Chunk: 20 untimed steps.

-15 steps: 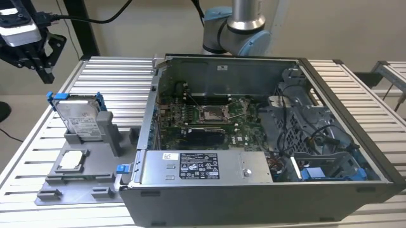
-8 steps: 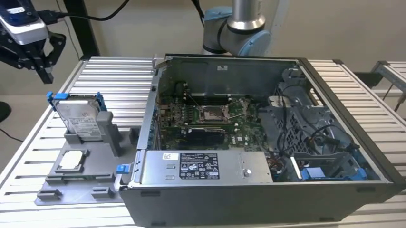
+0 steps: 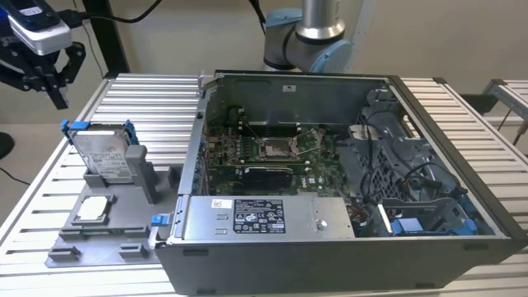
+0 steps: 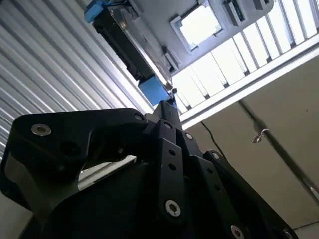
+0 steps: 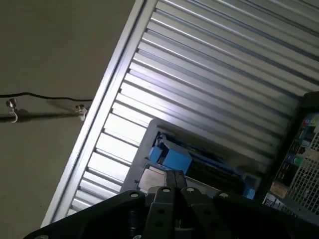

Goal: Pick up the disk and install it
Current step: 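Pick up the disk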

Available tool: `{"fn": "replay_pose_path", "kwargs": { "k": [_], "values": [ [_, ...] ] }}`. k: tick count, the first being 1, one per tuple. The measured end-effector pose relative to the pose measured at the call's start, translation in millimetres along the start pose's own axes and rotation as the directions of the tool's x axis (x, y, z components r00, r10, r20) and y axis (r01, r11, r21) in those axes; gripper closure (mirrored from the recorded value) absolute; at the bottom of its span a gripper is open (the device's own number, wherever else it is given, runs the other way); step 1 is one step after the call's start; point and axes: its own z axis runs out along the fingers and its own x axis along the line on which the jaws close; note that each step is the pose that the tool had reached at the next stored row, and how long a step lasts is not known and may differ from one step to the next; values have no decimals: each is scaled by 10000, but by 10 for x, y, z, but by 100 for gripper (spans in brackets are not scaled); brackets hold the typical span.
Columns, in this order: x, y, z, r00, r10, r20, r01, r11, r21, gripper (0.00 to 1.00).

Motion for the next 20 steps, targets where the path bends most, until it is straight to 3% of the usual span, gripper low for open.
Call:
{"fn": "replay_pose_path", "kwargs": {
  "k": [5, 10, 13, 15, 18, 20],
  "values": [
    [0, 0, 0, 9959, -903, -42, 903, 9959, -8, 100],
    [0, 0, 0, 9835, -1809, -86, 1809, 9835, -17, 100],
    [0, 0, 1, 9723, -2337, -111, 2336, 9723, -22, 100],
    [0, 0, 1, 9630, -2690, -130, 2690, 9631, -26, 100],
    [0, 0, 1, 9468, -3215, -157, 3215, 9469, -32, 100],
    [0, -1, 2, 9342, -3563, -174, 3563, 9344, -37, 100]
  ]
}}
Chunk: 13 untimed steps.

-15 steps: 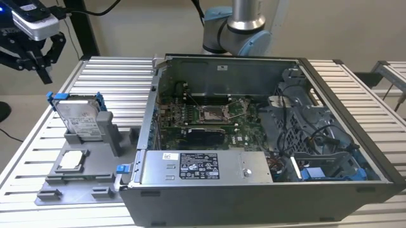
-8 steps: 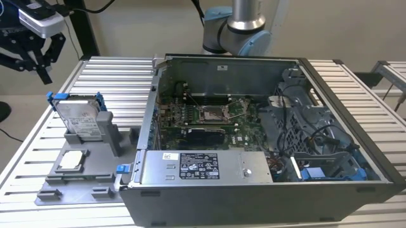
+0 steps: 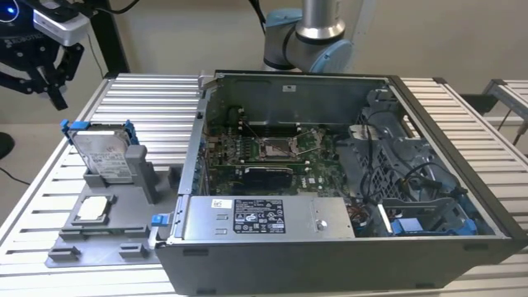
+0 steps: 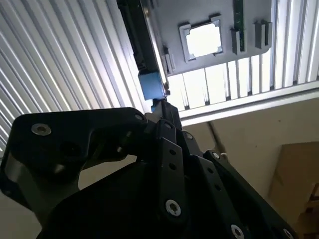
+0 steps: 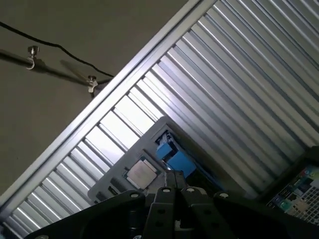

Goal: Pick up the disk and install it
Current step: 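Pick up the disk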

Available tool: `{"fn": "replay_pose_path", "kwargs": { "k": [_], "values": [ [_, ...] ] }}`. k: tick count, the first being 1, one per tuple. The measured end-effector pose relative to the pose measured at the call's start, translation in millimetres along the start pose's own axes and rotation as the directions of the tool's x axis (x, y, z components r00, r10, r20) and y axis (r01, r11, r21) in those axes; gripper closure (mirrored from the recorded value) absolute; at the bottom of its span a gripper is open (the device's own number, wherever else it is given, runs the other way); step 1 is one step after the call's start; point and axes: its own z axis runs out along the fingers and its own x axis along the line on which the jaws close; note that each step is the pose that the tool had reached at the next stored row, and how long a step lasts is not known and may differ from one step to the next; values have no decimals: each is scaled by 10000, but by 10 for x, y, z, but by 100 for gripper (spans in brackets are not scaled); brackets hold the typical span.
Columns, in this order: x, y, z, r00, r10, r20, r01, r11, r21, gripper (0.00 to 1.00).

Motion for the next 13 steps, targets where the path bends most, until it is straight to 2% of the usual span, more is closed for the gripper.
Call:
{"fn": "replay_pose_path", "kwargs": {
  "k": [2, 4, 7, 10, 13],
  "values": [
    [0, 0, 1, 9994, -332, -17, 332, 9994, -1, 100],
    [0, 0, 2, 9975, -711, -36, 711, 9975, -2, 100],
    [0, 0, 6, 9920, -1264, -63, 1264, 9920, -5, 100],
    [0, 0, 11, 9838, -1792, -86, 1792, 9838, -11, 100],
    [0, 0, 17, 9723, -2334, -111, 2334, 9724, -19, 100]
  ]
}}
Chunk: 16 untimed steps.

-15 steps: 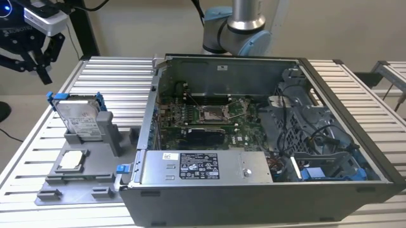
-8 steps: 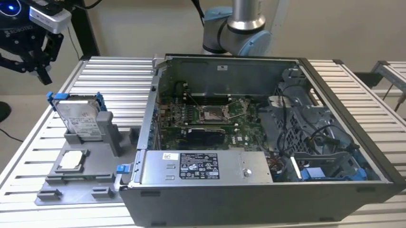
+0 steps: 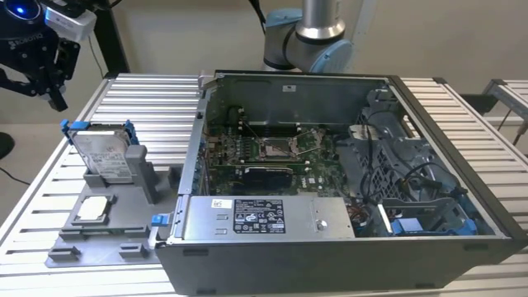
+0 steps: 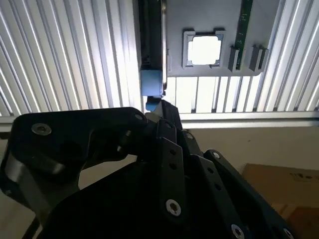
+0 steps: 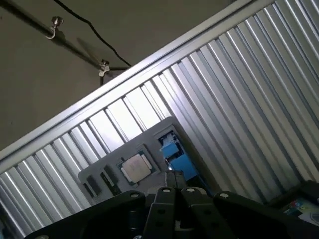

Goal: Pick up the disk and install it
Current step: 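Pick up the disk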

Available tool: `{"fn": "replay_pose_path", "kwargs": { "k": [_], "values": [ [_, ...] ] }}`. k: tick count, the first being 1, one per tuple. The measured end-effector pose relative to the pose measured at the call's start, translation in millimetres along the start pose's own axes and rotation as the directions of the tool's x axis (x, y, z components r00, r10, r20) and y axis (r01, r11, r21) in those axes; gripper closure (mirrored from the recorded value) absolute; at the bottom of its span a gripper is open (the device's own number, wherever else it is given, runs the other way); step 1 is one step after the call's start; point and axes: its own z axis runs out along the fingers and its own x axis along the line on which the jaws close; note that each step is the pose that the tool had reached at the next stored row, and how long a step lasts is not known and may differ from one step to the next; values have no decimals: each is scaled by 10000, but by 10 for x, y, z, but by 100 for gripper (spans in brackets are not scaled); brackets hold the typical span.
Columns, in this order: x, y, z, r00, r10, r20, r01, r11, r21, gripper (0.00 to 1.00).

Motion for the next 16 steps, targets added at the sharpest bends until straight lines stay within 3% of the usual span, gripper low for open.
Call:
{"fn": "replay_pose_path", "kwargs": {
  "k": [4, 8, 11, 16],
  "values": [
    [0, 0, 6, 9974, -719, -51, 719, 9974, 13, 100],
    [0, 0, 9, 9900, -1403, -131, 1403, 9901, 42, 100],
    [0, 0, 12, 9819, -1885, -199, 1887, 9820, 66, 100],
    [0, -1, 15, 9621, -2709, -312, 2713, 9625, 95, 100]
  ]
}}
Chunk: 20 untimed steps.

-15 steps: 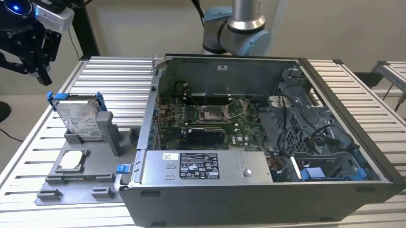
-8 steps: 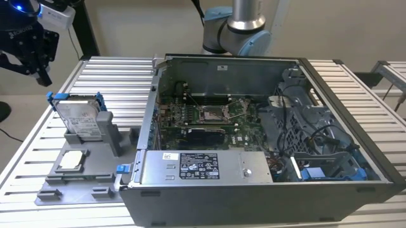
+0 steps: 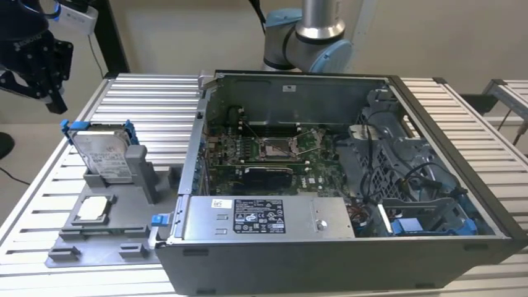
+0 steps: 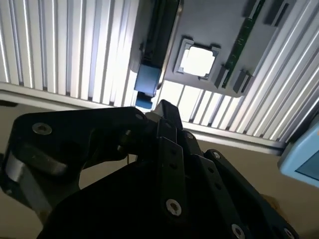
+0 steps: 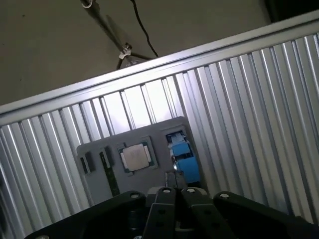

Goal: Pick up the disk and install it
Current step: 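Pick up the disk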

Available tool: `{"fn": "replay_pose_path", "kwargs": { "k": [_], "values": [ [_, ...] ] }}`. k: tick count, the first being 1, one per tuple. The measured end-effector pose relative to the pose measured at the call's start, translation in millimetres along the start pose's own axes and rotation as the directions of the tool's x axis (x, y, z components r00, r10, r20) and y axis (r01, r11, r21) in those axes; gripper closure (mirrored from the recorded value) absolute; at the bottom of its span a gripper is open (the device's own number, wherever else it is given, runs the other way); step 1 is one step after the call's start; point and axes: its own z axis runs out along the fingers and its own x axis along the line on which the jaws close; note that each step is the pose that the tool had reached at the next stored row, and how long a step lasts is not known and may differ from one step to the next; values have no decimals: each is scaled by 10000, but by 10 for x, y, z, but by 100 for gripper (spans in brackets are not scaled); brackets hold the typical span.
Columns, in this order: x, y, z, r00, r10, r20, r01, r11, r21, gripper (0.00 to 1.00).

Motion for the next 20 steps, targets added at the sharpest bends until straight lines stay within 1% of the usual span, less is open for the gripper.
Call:
{"fn": "replay_pose_path", "kwargs": {
  "k": [3, 6, 9, 12, 14, 15, 20],
  "values": [
    [0, 0, 2, 9986, -530, -47, 530, 9986, 51, 100],
    [0, 0, 6, 9943, -1062, -86, 1063, 9943, 103, 100],
    [-1, 0, 13, 9879, -1547, -107, 1549, 9878, 185, 100],
    [-9, 2, 21, 9820, -1888, -107, 1891, 9815, 287, 100],
    [-13, 3, 26, 9770, -2127, -109, 2130, 9765, 334, 100],
    [-18, 4, 27, 9748, -2227, -111, 2229, 9742, 345, 100],
    [-35, 9, 28, 9662, -2576, -111, 2579, 9655, 358, 100]
  ]
}}
